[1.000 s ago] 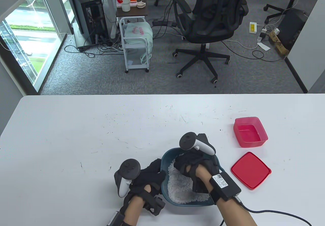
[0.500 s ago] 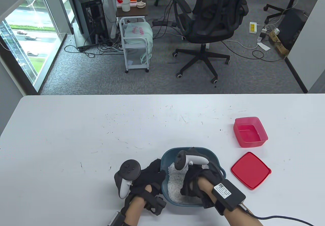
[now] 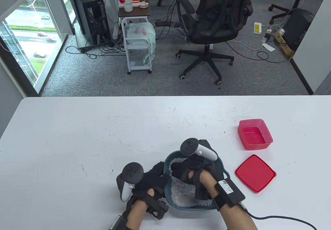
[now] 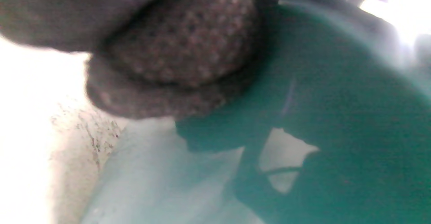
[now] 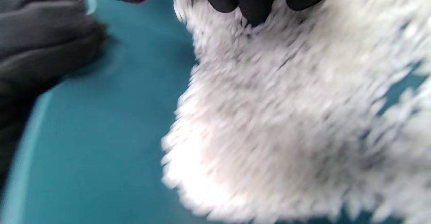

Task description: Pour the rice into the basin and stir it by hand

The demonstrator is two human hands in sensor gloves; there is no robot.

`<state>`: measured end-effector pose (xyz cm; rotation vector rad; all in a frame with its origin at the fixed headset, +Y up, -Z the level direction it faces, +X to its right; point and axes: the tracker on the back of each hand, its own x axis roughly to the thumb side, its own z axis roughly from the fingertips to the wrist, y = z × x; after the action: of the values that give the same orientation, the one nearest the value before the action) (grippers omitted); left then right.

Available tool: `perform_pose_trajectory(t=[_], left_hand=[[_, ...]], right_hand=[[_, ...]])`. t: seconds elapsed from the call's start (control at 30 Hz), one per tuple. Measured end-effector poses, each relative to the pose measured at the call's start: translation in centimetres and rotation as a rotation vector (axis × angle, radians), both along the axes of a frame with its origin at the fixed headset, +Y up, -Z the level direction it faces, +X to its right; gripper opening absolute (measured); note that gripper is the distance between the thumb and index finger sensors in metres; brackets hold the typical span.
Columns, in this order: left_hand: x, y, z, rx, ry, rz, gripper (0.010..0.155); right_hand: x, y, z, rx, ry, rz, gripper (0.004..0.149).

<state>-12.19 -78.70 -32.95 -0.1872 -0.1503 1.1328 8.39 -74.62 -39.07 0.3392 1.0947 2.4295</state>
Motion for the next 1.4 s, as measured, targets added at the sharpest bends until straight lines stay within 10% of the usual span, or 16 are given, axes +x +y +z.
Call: perform_pose_trajectory(t=[0.43,0.97,1.17,1.4], left_hand=[[0.1,0.1,0.2,-0.007,0.032,-0.014,0.066],[0.2,0.1,0.2,-0.010,0.017,-0.014,0.067],[0.2,0.2,0.3,-0.004,0.003,-0.013,0.067],[0.2,0.4,0.4,-0.001,0.011,-0.025,0.067]], right_hand=[[0.7,-0.7,3.2,0.015,0.163,0.684,0.065],[-1.1,-0.8,3.8,-0.269,0.315,-0.132,0.067],[-0.9,-0.7,1.0,-0.168,0.134,-0.125,0.068],[0.2,0.4,-0.3,0.038,0.001,0.299,0.064]])
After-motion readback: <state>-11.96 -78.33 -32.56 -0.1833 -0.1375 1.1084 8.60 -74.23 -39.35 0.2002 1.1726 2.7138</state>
